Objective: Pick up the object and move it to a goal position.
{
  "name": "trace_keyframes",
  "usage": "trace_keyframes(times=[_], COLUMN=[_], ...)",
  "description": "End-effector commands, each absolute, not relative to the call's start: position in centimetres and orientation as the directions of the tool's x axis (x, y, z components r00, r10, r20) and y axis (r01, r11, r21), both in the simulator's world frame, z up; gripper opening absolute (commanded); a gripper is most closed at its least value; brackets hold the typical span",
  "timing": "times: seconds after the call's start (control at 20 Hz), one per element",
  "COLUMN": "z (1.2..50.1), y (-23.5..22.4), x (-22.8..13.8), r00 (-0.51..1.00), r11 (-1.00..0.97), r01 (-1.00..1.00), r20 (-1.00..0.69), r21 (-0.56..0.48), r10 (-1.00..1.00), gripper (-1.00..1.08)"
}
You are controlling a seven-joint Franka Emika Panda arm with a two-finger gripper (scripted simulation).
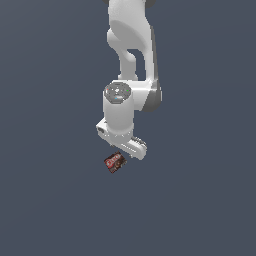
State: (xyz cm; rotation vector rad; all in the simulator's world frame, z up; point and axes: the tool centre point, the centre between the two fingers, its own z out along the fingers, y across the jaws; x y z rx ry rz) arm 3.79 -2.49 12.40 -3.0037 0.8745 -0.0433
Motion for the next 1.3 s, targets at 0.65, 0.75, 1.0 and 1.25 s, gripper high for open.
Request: trace_keyframes(times=[0.65, 0.75, 1.0, 1.25], z=[6.9, 6.7, 6.6, 5.4], y=[-5.8, -6.0, -6.0, -6.0], x=[4.2, 4.2, 4.1, 4.1], r00=[0.611, 0.6, 0.598, 0.597], r11=[-0.611, -0.6, -0.598, -0.597], r01=[-0.791, -0.8, -0.801, -0.802], r20=[0.001, 0.0, 0.0, 0.0], r21=[-0.002, -0.001, 0.0, 0.0], r10=[-0.791, -0.8, -0.801, -0.802], gripper=[1.0, 1.0, 1.0, 1.0])
